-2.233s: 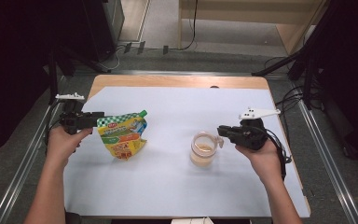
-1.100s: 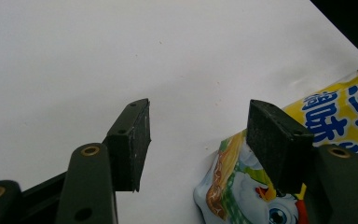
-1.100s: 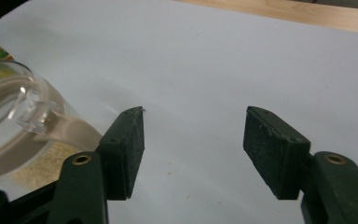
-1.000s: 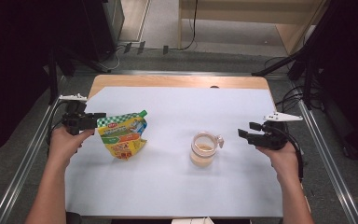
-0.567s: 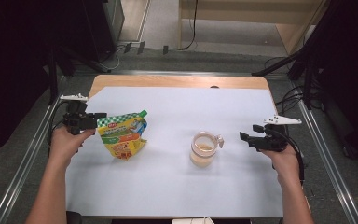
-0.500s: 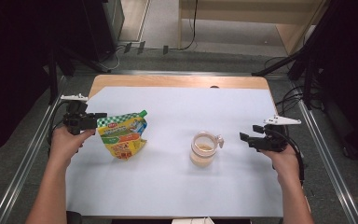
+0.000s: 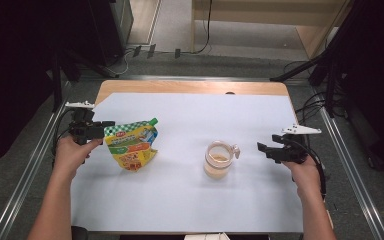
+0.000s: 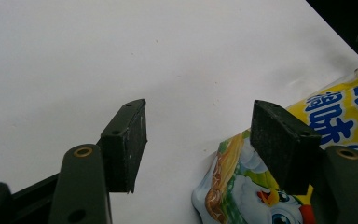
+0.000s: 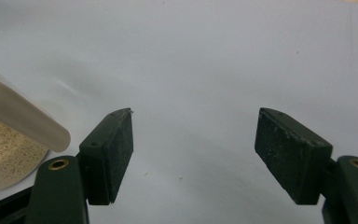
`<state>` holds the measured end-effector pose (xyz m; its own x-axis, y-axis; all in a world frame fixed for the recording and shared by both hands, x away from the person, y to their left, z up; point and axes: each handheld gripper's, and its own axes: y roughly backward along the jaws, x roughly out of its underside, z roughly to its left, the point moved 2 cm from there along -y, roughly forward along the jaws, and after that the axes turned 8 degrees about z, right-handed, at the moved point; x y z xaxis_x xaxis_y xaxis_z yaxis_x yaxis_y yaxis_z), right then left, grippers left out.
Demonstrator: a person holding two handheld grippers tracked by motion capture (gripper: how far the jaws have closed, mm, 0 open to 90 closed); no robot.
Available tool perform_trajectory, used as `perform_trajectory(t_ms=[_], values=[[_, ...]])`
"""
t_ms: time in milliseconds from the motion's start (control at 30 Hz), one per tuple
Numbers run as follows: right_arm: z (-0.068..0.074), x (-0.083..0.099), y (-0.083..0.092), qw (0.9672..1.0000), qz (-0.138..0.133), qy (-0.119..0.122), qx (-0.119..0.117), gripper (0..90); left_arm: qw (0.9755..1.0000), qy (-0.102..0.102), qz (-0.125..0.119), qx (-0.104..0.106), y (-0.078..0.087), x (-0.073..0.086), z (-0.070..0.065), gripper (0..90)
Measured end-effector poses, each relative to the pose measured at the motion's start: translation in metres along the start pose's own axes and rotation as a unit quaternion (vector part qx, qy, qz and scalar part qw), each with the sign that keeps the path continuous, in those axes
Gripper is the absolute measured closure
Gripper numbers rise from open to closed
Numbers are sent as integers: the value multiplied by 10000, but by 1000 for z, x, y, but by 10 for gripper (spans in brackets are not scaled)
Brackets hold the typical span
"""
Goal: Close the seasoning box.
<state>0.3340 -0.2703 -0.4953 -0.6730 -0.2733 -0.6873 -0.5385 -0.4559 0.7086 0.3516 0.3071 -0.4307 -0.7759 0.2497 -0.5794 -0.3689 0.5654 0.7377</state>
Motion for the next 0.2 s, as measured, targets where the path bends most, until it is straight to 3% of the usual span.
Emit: perform_trajectory(t_ms=[100,200], values=[[1,0,-1,10000,27,16,-6,287,10000,58,-49,-6,-1,0,1,356],[1,1,-2,10000,42,25,-9,287,9991,362,-225,89,-2,-1,2,287]])
